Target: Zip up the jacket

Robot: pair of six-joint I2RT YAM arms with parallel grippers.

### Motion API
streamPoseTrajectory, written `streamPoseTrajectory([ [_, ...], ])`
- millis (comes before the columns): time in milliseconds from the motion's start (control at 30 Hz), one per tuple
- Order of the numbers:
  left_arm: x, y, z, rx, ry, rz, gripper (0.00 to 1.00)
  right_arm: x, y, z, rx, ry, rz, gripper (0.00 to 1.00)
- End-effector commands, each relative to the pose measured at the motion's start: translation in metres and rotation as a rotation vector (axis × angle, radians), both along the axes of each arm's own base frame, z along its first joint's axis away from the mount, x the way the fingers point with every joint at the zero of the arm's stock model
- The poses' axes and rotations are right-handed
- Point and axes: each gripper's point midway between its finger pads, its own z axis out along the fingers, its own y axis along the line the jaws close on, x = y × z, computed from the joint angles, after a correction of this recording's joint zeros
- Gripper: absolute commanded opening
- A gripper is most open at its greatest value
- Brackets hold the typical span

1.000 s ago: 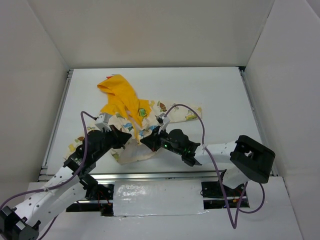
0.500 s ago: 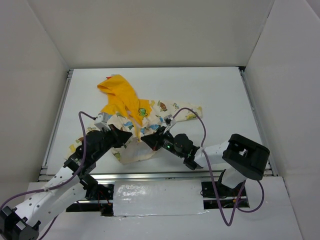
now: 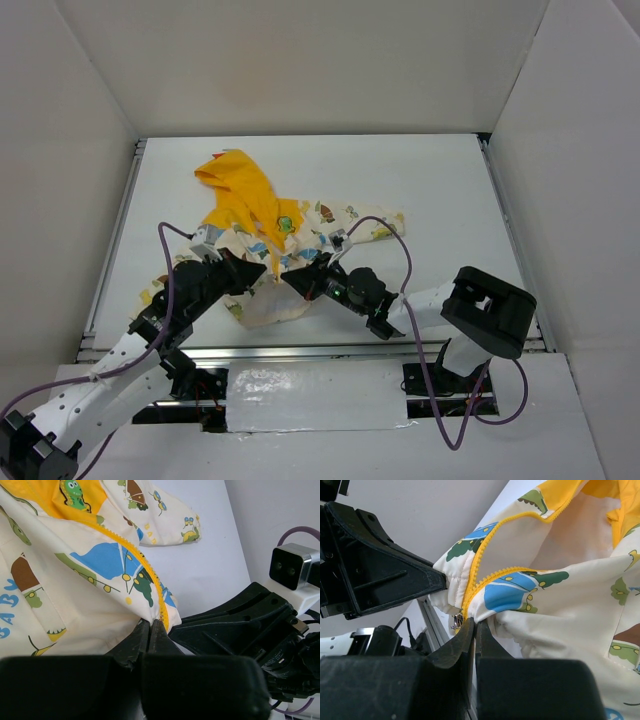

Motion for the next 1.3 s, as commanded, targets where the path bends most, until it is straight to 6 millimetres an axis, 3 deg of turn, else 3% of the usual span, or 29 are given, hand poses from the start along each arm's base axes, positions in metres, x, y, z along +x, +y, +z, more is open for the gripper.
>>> streamPoseTrajectory([
  [0,0.002,-0.006,0.023,-0.08,-0.063,-0.014,0.0,0.007,-0.003,0.022,0.089,-0.036,-0.028,0.0],
  [867,0.004,-0.005,0.015,-0.095,-0.039,0.006,0.0,0.007,-0.007,0.019,0.112,-0.02,0.0,0.0],
  [1267,0.0,-0.006,0.009,-0.09,-0.035,-0.013,0.0,0.018,-0.014,0.024,0.141,0.0,-0.015,0.0],
])
